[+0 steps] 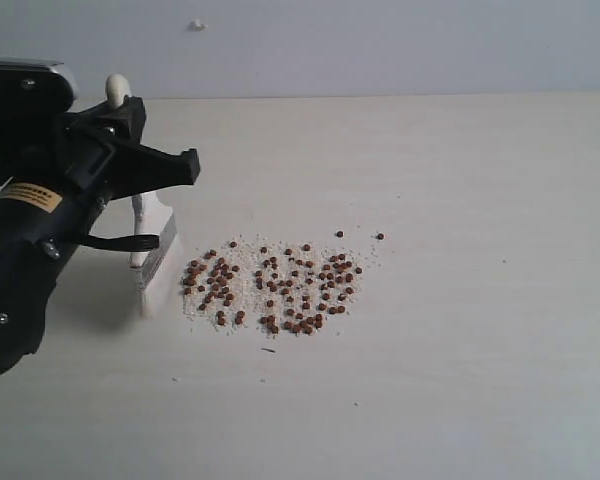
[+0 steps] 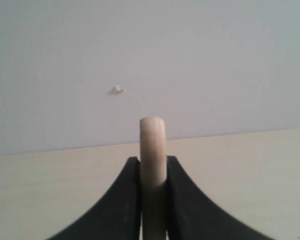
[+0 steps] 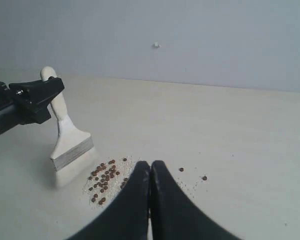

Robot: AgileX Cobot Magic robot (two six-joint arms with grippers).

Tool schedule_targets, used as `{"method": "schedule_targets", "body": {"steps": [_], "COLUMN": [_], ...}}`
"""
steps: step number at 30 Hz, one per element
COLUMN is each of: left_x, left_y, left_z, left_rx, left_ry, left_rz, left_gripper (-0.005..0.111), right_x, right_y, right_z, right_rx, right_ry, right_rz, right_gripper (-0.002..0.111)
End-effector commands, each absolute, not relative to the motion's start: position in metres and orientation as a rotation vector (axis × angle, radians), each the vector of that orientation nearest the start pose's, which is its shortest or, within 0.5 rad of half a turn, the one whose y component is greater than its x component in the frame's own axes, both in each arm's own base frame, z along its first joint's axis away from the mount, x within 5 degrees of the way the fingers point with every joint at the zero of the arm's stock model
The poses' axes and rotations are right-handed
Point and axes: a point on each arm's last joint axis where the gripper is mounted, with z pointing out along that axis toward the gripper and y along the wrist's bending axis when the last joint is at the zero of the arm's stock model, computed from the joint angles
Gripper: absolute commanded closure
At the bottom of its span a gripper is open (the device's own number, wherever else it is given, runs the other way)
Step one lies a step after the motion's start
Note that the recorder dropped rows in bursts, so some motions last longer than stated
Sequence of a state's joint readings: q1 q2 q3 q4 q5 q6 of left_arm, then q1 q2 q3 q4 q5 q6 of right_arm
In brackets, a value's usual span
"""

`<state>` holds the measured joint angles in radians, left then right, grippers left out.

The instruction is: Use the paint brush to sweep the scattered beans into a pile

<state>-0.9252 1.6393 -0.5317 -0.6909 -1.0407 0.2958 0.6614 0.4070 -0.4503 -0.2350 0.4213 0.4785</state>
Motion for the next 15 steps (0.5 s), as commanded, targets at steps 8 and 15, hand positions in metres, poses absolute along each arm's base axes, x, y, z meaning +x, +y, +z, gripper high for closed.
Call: {"method": "schedule_targets", "body": {"steps": [8, 15], "left_x": [0.208, 0.217], "left_y": [-0.193, -0.185], "left_z": [0.203, 0.205], "left_rx": [0.15, 0.147], "left_ry": [1.532, 1.514], "left_rz": [-0.149, -0.122], "left_gripper": [0.107, 0.107], "right_x": [0.075, 0.075], "right_y": [0.048, 0.048], "right_z": [0.299, 0.299], "right_rx": [-0.313, -0.312], "right_ry": [1.856, 1.856], "right_rz": [0.55, 0.552], "right_gripper": [0.108, 0.108]}}
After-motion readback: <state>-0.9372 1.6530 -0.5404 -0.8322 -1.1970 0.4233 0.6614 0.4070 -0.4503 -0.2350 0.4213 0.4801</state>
